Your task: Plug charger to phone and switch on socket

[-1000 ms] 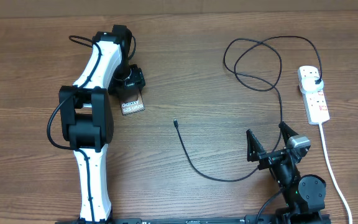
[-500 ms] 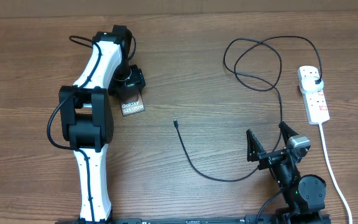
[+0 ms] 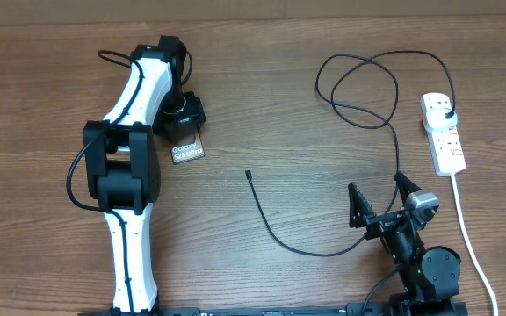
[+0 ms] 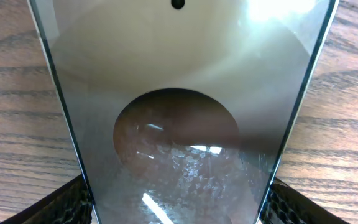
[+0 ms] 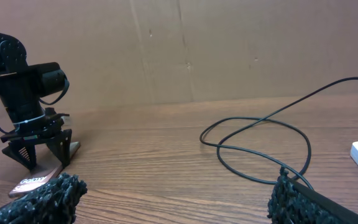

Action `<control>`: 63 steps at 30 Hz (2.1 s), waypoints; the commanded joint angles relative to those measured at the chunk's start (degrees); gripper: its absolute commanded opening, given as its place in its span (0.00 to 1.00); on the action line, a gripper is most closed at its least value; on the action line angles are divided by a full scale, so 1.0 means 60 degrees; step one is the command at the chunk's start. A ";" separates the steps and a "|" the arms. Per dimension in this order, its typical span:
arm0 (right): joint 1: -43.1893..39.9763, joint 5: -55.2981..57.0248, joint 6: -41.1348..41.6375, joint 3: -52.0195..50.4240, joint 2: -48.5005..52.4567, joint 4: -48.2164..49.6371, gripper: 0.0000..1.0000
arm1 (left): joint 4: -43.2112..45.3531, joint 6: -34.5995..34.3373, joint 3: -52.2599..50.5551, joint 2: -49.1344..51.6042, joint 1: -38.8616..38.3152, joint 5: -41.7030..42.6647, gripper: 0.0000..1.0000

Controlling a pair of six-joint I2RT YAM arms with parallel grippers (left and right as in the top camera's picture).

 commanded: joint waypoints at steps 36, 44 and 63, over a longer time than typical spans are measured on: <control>0.0029 0.0124 0.0025 -0.0098 -0.0069 0.0033 1.00 | 0.0171 0.0408 -0.0135 0.0608 -0.0135 0.0463 0.75; 0.0029 0.0124 0.0029 -0.0098 -0.0069 0.0033 1.00 | 0.0171 0.0412 -0.0135 0.0608 -0.0135 0.0459 0.75; 0.0029 0.0124 0.0029 -0.0098 -0.0069 0.0033 1.00 | -0.0029 0.0521 -0.0102 0.0590 -0.0135 0.0430 0.74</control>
